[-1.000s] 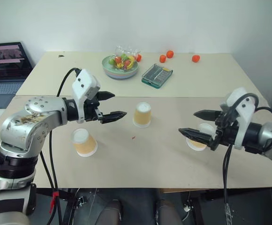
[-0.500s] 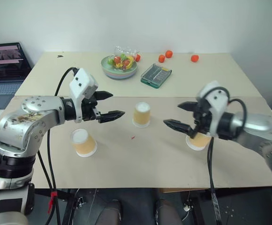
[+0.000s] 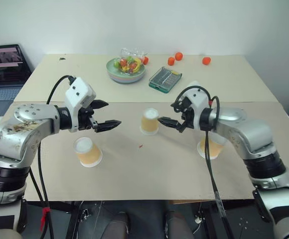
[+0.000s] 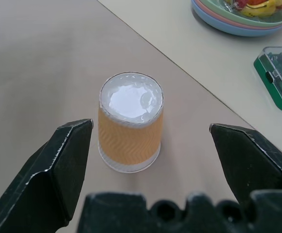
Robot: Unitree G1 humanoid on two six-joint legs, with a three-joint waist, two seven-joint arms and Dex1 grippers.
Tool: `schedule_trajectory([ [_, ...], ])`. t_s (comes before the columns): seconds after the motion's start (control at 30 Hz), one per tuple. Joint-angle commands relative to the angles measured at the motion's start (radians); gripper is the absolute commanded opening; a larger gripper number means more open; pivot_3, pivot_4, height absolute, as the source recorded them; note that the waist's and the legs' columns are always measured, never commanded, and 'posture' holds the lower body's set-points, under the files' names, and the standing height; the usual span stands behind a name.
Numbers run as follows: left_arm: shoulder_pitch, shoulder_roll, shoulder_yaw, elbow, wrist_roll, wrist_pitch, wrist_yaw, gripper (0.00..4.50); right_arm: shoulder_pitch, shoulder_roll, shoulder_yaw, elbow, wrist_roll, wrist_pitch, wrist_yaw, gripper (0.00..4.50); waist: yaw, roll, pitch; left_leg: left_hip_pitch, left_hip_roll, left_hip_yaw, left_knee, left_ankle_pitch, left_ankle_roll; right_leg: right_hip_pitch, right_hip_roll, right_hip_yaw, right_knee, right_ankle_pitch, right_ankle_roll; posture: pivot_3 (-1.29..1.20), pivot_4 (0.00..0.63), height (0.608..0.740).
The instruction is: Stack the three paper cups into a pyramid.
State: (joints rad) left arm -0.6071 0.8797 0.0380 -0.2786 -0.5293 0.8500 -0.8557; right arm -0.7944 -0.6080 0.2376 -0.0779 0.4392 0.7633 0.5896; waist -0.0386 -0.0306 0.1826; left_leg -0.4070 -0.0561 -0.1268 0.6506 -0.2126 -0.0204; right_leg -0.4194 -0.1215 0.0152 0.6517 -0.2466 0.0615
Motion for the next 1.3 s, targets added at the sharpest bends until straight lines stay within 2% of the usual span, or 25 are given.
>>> schedule_trajectory([
  [0.03, 0.006, 0.01, 0.027, -0.04, 0.005, -0.016, 0.007, 4.47, -0.061, 0.062, 0.015, 0.067, -0.06, -0.075, 0.037, 4.5, -0.009, 0.0, 0.0, 0.0, 0.0, 0.001, 0.0, 0.0, -0.001, -0.002, 0.0, 0.002, 0.004, 0.0, 0.0, 0.0, 0.15, 0.74],
  [0.33, 0.012, -0.007, 0.025, -0.059, -0.004, -0.009, 0.026, 4.47, -0.149, 0.173, 0.032, 0.087, -0.115, -0.035, 0.075, 4.5, -0.01, 0.0, 0.0, 0.001, 0.001, 0.002, 0.0, 0.001, -0.001, -0.004, 0.001, 0.003, 0.008, 0.0, -0.001, 0.0, 0.15, 0.74],
  [0.7, 0.032, -0.005, 0.035, -0.088, -0.014, 0.008, 0.032, 4.47, -0.126, 0.229, 0.05, 0.119, -0.168, -0.051, 0.102, 4.5, -0.007, 0.0, 0.0, 0.002, 0.001, 0.002, 0.0, 0.001, -0.002, -0.005, 0.001, 0.003, 0.01, 0.0, -0.001, 0.0, 0.15, 0.74],
  [1.3, 0.075, -0.049, 0.06, -0.193, -0.095, 0.094, 0.107, 4.47, -0.233, 0.275, 0.018, 0.445, -0.261, -0.258, 0.178, 4.5, -0.01, 0.0, 0.0, 0.003, 0.001, 0.002, 0.0, 0.002, -0.003, -0.005, 0.001, 0.003, 0.011, 0.0, -0.001, 0.0, 0.15, 0.74],
])
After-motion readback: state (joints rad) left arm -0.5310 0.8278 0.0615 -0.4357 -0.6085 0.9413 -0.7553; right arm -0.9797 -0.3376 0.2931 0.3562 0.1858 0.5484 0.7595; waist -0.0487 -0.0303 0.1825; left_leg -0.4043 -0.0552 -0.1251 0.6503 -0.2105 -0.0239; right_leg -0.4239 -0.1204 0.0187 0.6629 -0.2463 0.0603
